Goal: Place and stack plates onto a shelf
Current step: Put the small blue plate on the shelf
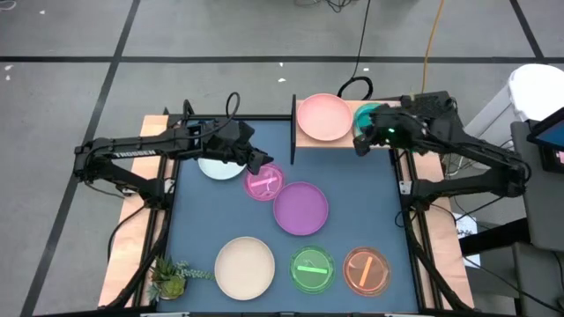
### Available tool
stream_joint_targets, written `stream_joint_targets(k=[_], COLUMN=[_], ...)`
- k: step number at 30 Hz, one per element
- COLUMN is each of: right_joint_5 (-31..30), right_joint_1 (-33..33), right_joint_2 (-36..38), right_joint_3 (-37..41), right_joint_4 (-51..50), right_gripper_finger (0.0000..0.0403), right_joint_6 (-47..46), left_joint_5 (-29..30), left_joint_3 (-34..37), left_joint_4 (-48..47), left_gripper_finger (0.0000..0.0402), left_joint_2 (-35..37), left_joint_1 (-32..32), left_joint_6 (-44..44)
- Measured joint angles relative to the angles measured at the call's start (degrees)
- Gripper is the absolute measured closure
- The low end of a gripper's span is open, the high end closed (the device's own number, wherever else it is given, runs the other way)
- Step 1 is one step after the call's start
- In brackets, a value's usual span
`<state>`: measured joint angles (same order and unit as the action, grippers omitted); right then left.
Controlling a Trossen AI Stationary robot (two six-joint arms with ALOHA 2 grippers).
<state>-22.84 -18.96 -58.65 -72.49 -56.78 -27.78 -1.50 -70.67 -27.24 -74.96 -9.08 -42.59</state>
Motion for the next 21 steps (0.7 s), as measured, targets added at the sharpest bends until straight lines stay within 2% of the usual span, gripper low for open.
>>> stream_joint_targets(k=[5, 12, 16, 21], right_joint_5=[7.88, 16.71, 21.36, 22.13], right_joint_1=[-9.02, -17.9, -20.8, -21.88], right_joint_2=[-3.8, -9.67, -13.09, -15.63], right_joint_3=[0.0, 0.0, 0.0, 0.01], right_joint_4=[-7.11, -8.62, -8.92, -11.73], right_gripper_finger=[0.0403, 0.0403, 0.0403, 0.0403], right_joint_6=[-1.14, 6.74, 11.07, 12.61], left_joint_5=[0.0, 0.02, 0.02, 0.0], left_joint_3=[0.0, 0.0, 0.0, 0.0], left_joint_4=[0.01, 0.0, 0.0, 0.0], left_gripper_finger=[0.0224, 0.0224, 0.0224, 0.0224], left_joint_2=[0.0, 0.0, 0.0, 0.0], left_joint_1=[0.07, 0.07, 0.07, 0.07], left_joint_6=[-0.88, -0.22, 0.08, 0.09])
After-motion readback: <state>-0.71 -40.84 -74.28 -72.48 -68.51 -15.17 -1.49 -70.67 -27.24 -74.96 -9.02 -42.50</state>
